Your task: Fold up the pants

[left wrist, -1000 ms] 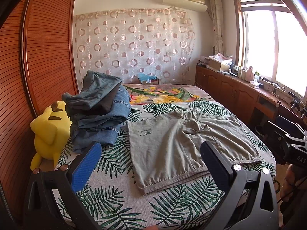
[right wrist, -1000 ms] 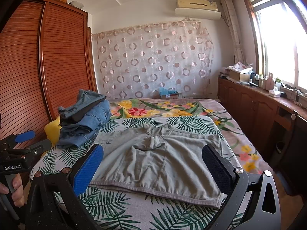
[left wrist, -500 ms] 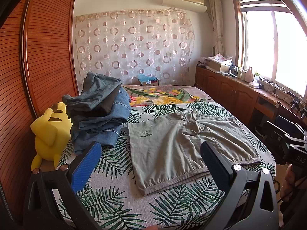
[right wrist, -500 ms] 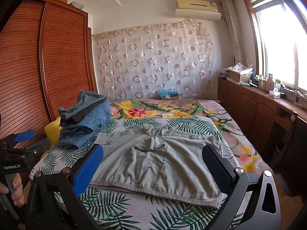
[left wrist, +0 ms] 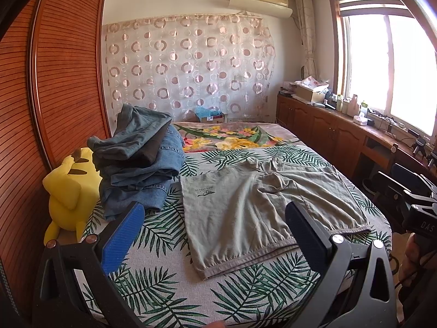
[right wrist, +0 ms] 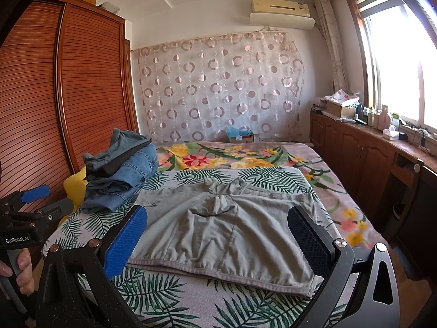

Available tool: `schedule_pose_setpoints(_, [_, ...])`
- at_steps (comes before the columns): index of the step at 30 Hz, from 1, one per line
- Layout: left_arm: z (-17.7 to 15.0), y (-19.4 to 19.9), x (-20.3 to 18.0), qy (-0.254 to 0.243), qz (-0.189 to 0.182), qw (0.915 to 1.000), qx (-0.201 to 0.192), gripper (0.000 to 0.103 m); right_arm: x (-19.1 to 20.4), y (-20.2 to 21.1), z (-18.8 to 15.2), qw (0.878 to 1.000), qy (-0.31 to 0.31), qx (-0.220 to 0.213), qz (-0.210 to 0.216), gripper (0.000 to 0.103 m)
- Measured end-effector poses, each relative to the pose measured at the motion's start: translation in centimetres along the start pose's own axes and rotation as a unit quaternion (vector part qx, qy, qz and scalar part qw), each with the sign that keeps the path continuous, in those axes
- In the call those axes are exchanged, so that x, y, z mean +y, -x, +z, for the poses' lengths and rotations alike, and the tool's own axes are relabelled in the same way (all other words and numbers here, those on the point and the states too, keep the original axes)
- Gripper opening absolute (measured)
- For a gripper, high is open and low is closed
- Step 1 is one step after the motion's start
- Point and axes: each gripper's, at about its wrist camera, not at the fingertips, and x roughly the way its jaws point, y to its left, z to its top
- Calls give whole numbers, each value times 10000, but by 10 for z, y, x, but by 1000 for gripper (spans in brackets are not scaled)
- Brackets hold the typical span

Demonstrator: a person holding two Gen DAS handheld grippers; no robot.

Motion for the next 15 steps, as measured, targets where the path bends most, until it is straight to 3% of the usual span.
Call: schedule_pose_setpoints(15, [3,3,-6,-28,-26,10000,-17,103,0,0,0,10000,-2,1,8,103])
